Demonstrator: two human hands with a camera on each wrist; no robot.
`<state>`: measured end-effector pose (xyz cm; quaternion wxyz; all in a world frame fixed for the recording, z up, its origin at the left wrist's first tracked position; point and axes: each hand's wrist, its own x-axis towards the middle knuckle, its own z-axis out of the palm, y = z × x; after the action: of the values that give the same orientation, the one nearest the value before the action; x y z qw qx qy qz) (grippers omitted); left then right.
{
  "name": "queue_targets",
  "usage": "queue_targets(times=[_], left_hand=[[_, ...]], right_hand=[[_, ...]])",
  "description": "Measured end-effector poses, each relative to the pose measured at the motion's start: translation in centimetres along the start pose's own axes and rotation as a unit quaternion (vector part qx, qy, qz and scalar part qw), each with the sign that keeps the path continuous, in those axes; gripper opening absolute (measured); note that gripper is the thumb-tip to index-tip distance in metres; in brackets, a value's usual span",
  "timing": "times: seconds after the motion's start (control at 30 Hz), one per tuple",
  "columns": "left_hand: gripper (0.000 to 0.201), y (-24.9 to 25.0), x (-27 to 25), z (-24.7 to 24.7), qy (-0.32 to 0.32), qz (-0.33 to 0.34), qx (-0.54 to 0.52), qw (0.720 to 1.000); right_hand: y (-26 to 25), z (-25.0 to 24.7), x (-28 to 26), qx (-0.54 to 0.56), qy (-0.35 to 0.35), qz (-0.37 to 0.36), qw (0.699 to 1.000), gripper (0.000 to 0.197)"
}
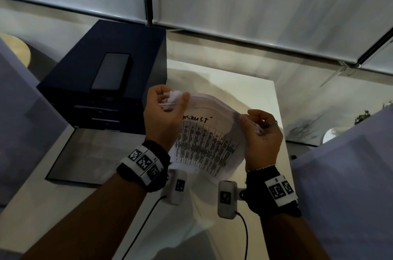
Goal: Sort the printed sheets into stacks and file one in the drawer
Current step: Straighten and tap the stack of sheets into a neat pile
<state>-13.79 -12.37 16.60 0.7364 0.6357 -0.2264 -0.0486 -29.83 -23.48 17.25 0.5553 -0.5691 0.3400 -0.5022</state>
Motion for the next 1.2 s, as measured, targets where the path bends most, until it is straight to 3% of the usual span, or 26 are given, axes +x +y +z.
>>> queue_targets(times=[0.23,0.33,0.4,0.5,0.63,0.73,0.83,0.9,0.97,1.03,1.1,1.2], left_hand=[[0.014,-0.3,0.9,0.6,0.046,-0.004,0.016,0.999],[0.018,-0.4,0.8,0.6,0.039,0.0,0.015,0.999],[0.023,-0.4,0.7,0.6,0.031,0.002,0.017,0.999],[0.011,-0.9,1.1,0.5,0.054,0.0,0.027,0.998],[0.005,-1.2,1.7,0.2,0.08,-0.002,0.03,0.996],[0.013,-0.6,1.4,0.3,0.031,-0.016,-0.031,0.999],[0.05,-1.0,1.1,-0.7,-0.092,-0.04,-0.094,0.99],[0.066,-1.5,1.0,-1.5,-0.15,-0.044,-0.05,0.987],[0.047,-1.3,1.0,-1.8,-0.129,-0.001,0.041,0.991],[0.027,-0.9,0.9,-2.0,-0.082,0.053,0.066,0.993],[0.024,-0.9,0.5,-2.1,-0.07,0.028,0.006,0.997],[0.034,-2.2,-0.5,-2.2,-0.101,-0.043,-0.028,0.994]], right_hand=[[0.1,0.3,0.1,-0.034,0.019,-0.014,0.999,0.021],[0.1,0.6,-0.1,-0.031,0.013,-0.011,0.999,0.022],[0.0,0.8,-0.2,-0.032,0.011,-0.009,0.999,0.025],[-0.4,0.8,-0.5,-0.016,-0.001,-0.017,1.0,0.034],[0.3,-0.1,-1.0,-0.011,-0.073,-0.007,0.997,0.06],[1.3,-0.5,-0.9,-0.055,-0.078,-0.022,0.995,0.038],[1.8,-1.0,-0.3,-0.071,-0.091,-0.043,0.992,0.015],[1.5,-1.3,0.2,-0.08,-0.105,-0.051,0.99,0.015],[0.7,-1.6,0.6,-0.078,-0.115,-0.063,0.988,0.015],[-0.1,-1.9,1.1,-0.084,-0.115,-0.09,0.986,0.014],[0.3,-2.2,1.2,-0.059,-0.109,-0.082,0.989,0.022],[2.2,-2.3,0.1,-0.053,-0.137,-0.012,0.989,0.054]])
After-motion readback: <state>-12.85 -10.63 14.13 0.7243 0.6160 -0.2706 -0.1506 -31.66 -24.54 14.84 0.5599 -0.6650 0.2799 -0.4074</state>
